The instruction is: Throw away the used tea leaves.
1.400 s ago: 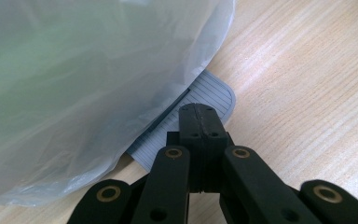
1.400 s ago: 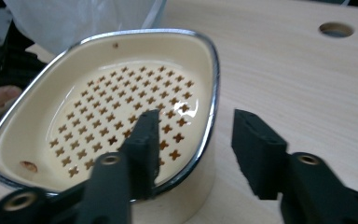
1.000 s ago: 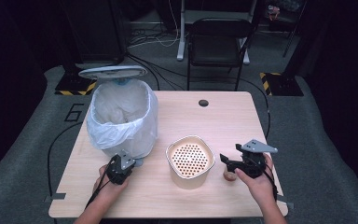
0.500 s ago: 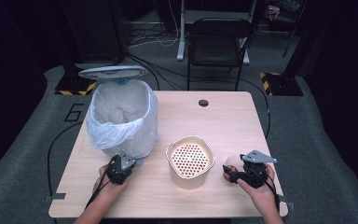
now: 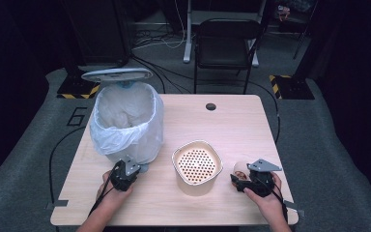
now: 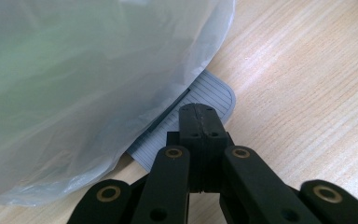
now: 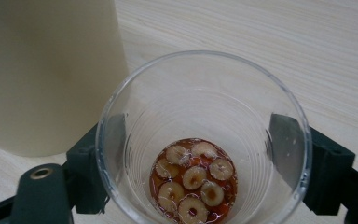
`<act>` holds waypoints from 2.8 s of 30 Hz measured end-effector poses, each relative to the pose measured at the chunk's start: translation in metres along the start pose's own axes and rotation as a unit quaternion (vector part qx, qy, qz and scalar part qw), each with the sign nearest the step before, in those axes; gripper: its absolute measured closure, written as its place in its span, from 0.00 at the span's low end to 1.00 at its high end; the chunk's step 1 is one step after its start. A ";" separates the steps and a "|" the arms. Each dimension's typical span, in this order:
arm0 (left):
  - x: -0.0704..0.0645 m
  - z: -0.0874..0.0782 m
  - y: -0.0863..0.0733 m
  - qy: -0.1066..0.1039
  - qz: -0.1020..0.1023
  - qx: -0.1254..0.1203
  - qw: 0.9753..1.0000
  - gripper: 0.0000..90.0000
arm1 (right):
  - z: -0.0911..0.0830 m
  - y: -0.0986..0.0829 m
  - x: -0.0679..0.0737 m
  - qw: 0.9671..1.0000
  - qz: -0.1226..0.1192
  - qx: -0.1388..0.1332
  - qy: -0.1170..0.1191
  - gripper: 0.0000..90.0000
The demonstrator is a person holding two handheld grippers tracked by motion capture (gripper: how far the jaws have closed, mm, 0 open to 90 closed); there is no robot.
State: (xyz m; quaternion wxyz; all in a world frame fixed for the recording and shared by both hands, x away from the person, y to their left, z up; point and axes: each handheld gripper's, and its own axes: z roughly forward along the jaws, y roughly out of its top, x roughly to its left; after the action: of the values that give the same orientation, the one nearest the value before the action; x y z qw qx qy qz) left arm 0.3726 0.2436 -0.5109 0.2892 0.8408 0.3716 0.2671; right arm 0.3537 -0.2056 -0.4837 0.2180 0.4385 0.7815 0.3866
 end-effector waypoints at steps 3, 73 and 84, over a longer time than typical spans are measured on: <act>0.000 0.000 0.000 -0.001 0.000 0.000 1.000 1.00 | 0.003 -0.002 0.001 1.000 -0.005 0.002 -0.001 0.29; 0.000 0.001 0.000 -0.001 -0.003 -0.003 1.000 1.00 | 0.041 0.168 0.008 0.973 -0.198 -0.093 0.073 0.42; 0.000 0.000 0.000 -0.001 -0.002 -0.002 1.000 1.00 | 0.026 0.166 0.024 0.948 -0.287 -0.128 0.043 0.43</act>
State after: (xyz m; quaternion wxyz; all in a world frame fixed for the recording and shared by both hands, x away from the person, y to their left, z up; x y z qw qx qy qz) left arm 0.3732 0.2436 -0.5111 0.2919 0.8399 0.3722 0.2663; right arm 0.4446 -0.1221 -0.3673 0.3404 0.1474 0.8269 0.4226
